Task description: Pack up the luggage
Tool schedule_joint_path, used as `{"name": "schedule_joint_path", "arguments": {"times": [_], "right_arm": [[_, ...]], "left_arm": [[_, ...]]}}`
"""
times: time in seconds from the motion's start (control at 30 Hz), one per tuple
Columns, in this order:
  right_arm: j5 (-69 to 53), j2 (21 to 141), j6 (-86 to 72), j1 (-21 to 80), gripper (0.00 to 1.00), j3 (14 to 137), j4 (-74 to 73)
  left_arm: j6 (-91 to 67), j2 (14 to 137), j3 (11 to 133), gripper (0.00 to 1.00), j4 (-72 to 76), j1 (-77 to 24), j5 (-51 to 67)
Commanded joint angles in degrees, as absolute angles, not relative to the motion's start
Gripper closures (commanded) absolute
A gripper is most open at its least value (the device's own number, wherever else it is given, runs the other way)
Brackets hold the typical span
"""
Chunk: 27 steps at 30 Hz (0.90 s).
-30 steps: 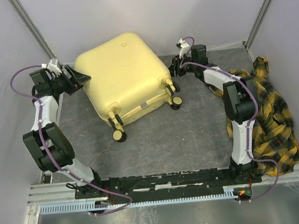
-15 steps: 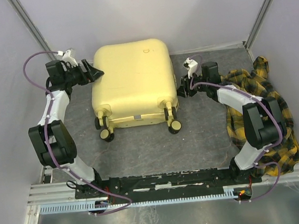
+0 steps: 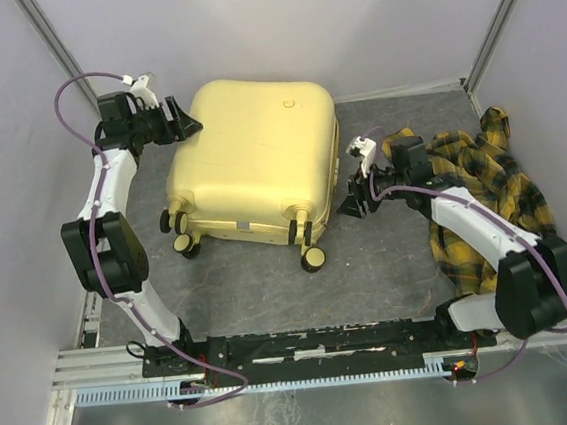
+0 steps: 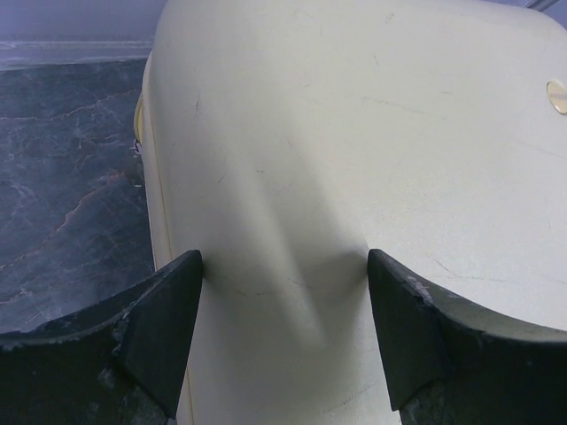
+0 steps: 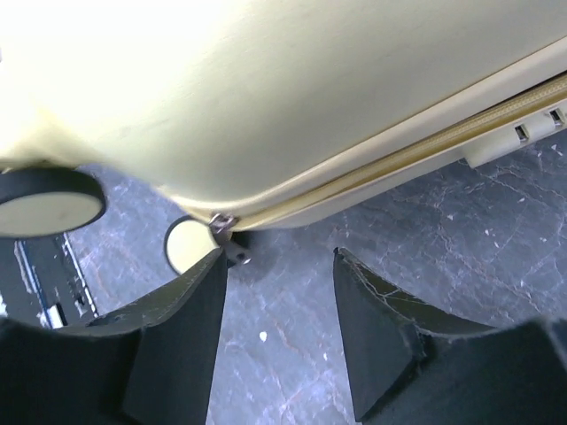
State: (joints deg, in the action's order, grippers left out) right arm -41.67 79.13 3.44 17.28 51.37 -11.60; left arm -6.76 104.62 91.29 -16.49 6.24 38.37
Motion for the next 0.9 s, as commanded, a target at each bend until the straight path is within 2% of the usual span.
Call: {"name": "schedule_joint_path", "arguments": {"times": [0.0, 0.1, 0.17, 0.3, 0.43, 0.67, 0.87], "right_arm": [[-46.5, 71.9, 5.0, 16.3, 0.38, 48.9, -16.7], [-45.9, 68.7, 1.2, 18.2, 0.33, 44.5, -14.3], [-41.1, 66.6, -1.3, 20.0, 0.3, 41.1, -11.7], [-26.3, 59.4, -4.0, 23.7, 0.31, 34.6, -4.3], [-18.0, 56.4, -2.3, 28.4, 0.31, 31.2, -1.7], [-14.2, 60.1, 0.1, 33.9, 0.31, 28.0, 7.1], [-5.9, 64.8, 0.9, 41.7, 0.33, 29.2, 13.1]], "left_arm": [[0.2, 101.8, 90.2, 0.21, -26.7, 5.0, 37.4], [0.6, 98.6, 87.9, 0.2, -26.5, 5.0, 37.6], [0.5, 96.3, 86.5, 0.2, -26.2, 4.9, 37.5], [-1.0, 92.9, 83.7, 0.19, -25.0, 5.0, 36.3], [-2.0, 91.2, 81.4, 0.19, -24.8, 5.0, 35.5], [-3.7, 88.3, 77.7, 0.19, -22.8, 5.0, 34.7], [-3.4, 86.6, 76.7, 0.19, -23.1, 5.0, 33.7]]}}
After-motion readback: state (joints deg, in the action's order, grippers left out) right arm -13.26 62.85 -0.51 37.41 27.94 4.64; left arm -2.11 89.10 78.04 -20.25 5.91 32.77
